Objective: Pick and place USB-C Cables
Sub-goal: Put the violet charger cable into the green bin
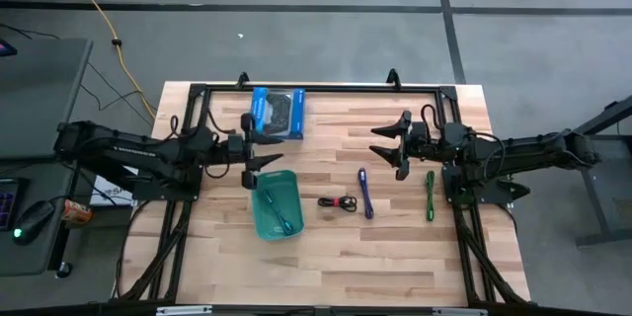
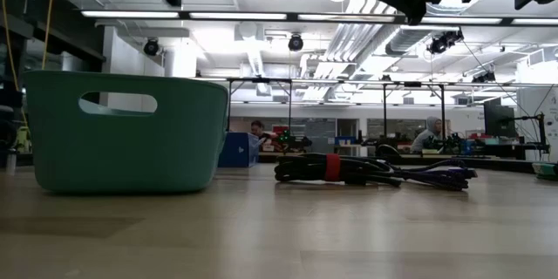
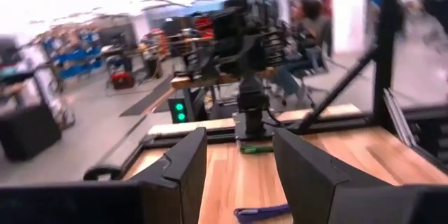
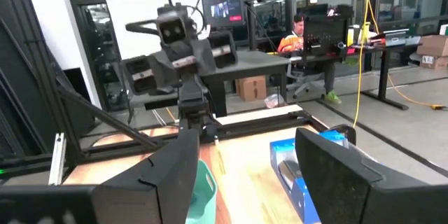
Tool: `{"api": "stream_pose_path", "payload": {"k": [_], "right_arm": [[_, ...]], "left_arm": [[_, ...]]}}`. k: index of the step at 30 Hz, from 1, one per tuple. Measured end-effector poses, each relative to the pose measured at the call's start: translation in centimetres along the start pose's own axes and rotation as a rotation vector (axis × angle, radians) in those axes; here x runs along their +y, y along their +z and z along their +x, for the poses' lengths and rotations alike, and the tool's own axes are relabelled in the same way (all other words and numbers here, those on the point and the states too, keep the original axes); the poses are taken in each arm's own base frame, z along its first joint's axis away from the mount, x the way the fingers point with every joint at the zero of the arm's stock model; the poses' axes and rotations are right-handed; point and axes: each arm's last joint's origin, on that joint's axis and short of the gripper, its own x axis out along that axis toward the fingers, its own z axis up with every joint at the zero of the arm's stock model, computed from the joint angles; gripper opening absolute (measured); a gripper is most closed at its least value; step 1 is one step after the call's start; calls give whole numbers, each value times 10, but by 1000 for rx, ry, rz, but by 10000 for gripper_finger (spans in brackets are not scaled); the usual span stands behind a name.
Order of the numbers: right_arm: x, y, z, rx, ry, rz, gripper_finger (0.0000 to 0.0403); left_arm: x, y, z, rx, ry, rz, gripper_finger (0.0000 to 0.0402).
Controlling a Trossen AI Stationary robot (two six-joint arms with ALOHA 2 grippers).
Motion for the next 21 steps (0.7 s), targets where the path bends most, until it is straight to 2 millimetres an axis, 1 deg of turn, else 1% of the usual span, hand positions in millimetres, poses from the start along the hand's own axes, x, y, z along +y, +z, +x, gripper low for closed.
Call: {"api": "stream_pose_path", "payload": {"k": [3, 5, 10, 17, 21], "right_arm": [[0, -1, 1, 1, 0, 0, 228], [0, -1, 1, 10, -1, -2, 228], [0, -3, 1, 23, -1, -11, 228], [0, -3, 1, 22, 7, -21, 228], [1, -3, 1, 25, 41, -3, 228]], "left_arm": [[-1, -16, -8, -63, 25, -92, 147], [-2, -20, -12, -116, 25, -122, 147], [-2, -19, -15, -173, 7, -192, 147], [-3, -19, -15, -176, -4, -184, 147], [-3, -19, -15, -176, -4, -184, 147]]}}
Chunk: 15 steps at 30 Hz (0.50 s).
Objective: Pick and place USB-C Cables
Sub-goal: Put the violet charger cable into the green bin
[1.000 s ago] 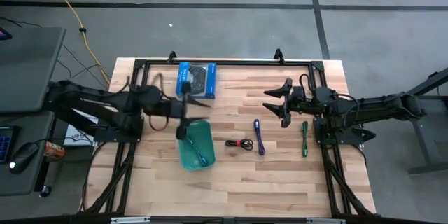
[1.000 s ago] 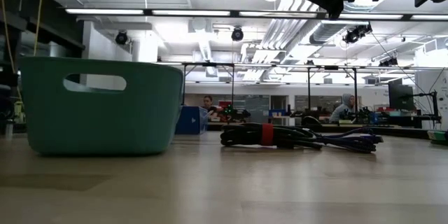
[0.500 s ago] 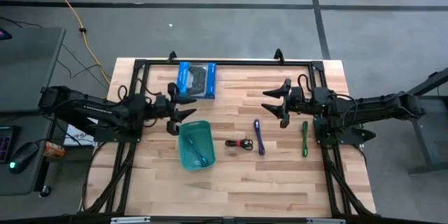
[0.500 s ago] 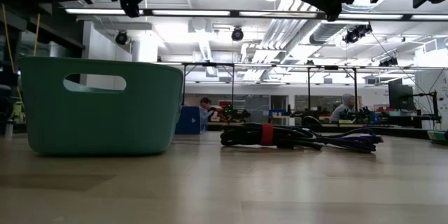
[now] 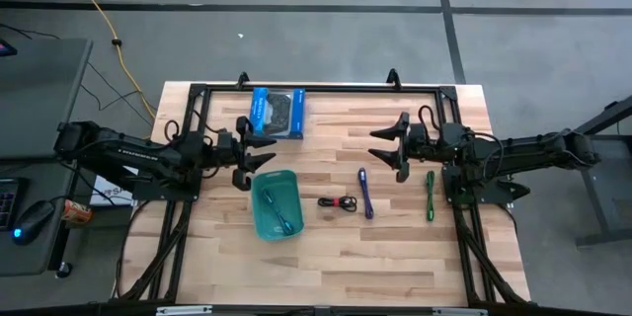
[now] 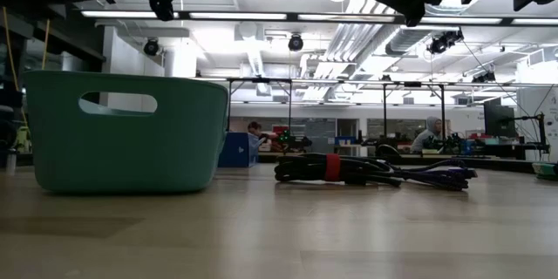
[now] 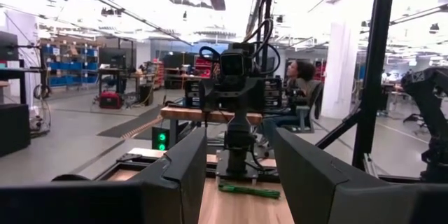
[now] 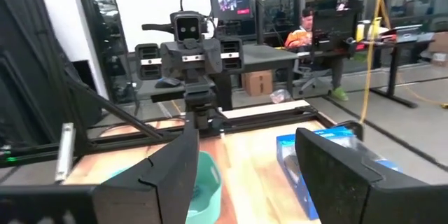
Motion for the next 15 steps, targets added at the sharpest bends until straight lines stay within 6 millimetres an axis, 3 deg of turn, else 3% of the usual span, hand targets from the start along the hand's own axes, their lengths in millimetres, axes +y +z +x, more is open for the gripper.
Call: {"api": "stream_pose_path", "payload": {"k": [15], "right_arm": [[0, 0, 0, 4, 14, 27, 228]], "left_arm": [[0, -1, 0, 10, 0, -25, 147]]}}
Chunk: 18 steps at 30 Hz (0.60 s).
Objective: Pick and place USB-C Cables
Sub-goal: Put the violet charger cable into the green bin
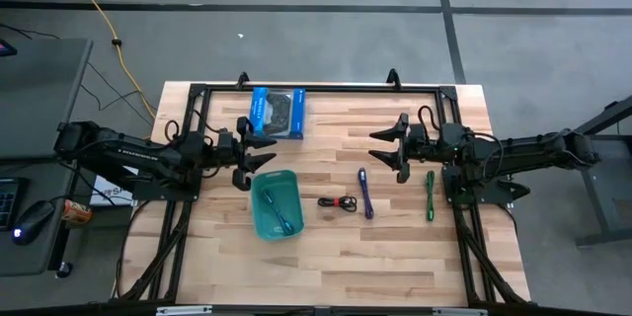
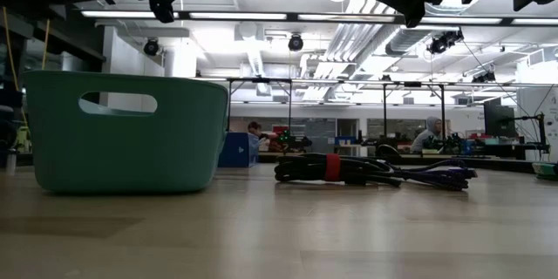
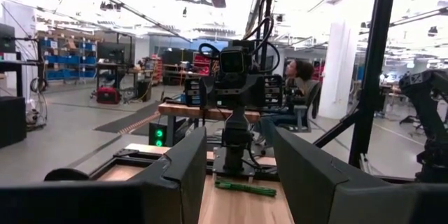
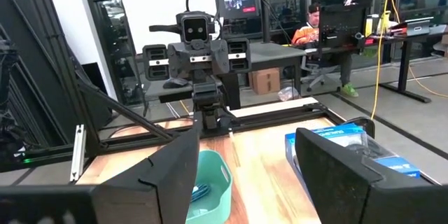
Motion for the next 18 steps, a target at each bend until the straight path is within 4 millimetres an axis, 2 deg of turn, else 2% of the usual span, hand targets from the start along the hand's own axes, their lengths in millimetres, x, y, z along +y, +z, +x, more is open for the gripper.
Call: {"api": "stream_pose_path", "payload": {"k": [5, 10, 18], "right_arm": [[0, -1, 0, 14, -2, 4, 228], [0, -8, 3, 56, -34, 136, 228], [4, -22, 29, 476, -386, 189, 228]], "left_arm": [[0, 0, 0, 4, 0, 0, 147], [0, 0, 0, 5, 0, 0, 147], [0, 0, 0, 4, 0, 0, 147]]}}
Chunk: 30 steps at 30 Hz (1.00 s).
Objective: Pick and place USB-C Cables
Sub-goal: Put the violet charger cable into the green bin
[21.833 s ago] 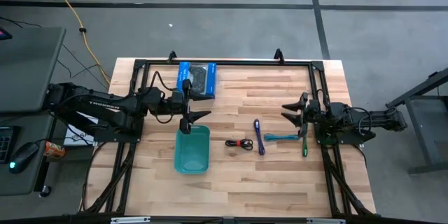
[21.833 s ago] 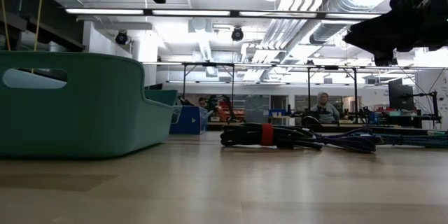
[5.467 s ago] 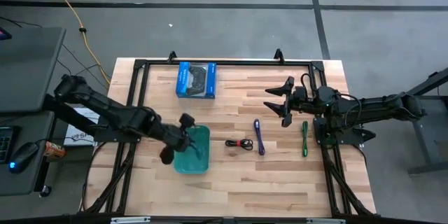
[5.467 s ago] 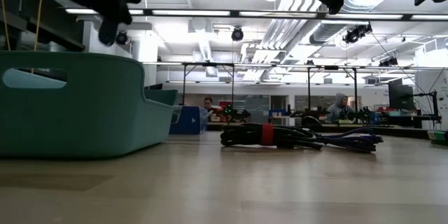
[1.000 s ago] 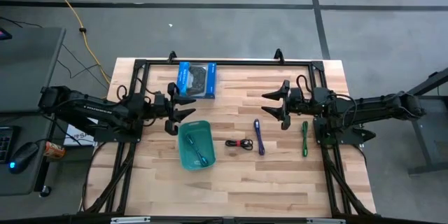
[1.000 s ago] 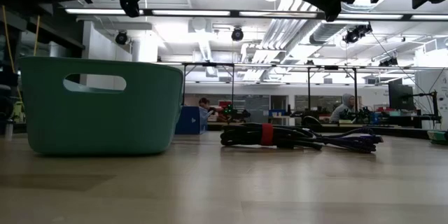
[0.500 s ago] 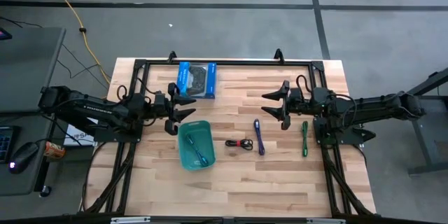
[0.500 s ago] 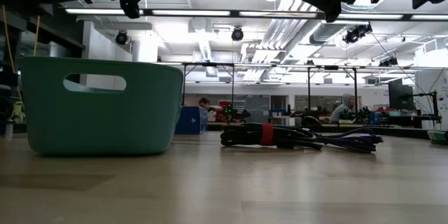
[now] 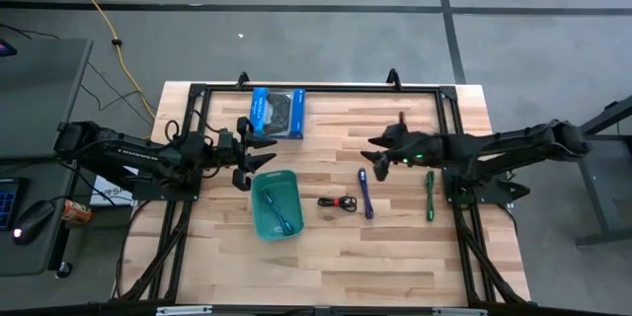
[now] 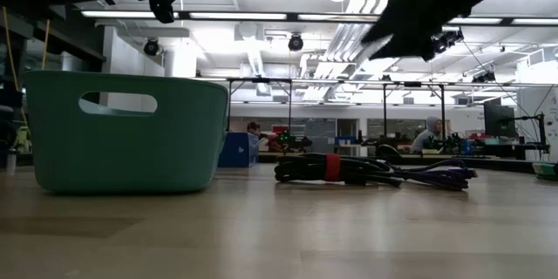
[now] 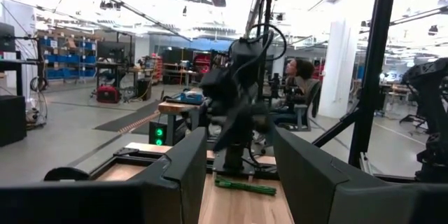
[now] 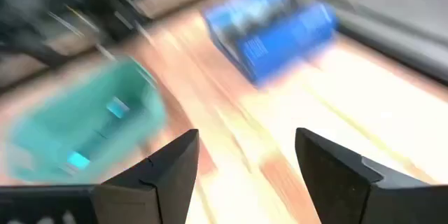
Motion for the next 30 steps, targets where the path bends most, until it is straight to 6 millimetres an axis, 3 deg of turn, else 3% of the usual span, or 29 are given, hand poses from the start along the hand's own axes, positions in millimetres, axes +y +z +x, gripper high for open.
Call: {"api": "stream_pose_path", "payload": {"k": [4, 11, 21, 30], "right_arm": [[8, -5, 17, 207, -115, 37, 228], [24, -40, 45, 408, -221, 91, 228], [47, -87, 62, 505, -316, 156, 228], [61, -116, 76, 500, -329, 154, 228]], "left_arm": [[0, 0, 0, 0, 0, 0, 147], [0, 0, 0, 0, 0, 0, 147], [0, 0, 0, 0, 0, 0, 147], [0, 0, 0, 0, 0, 0, 147]]}}
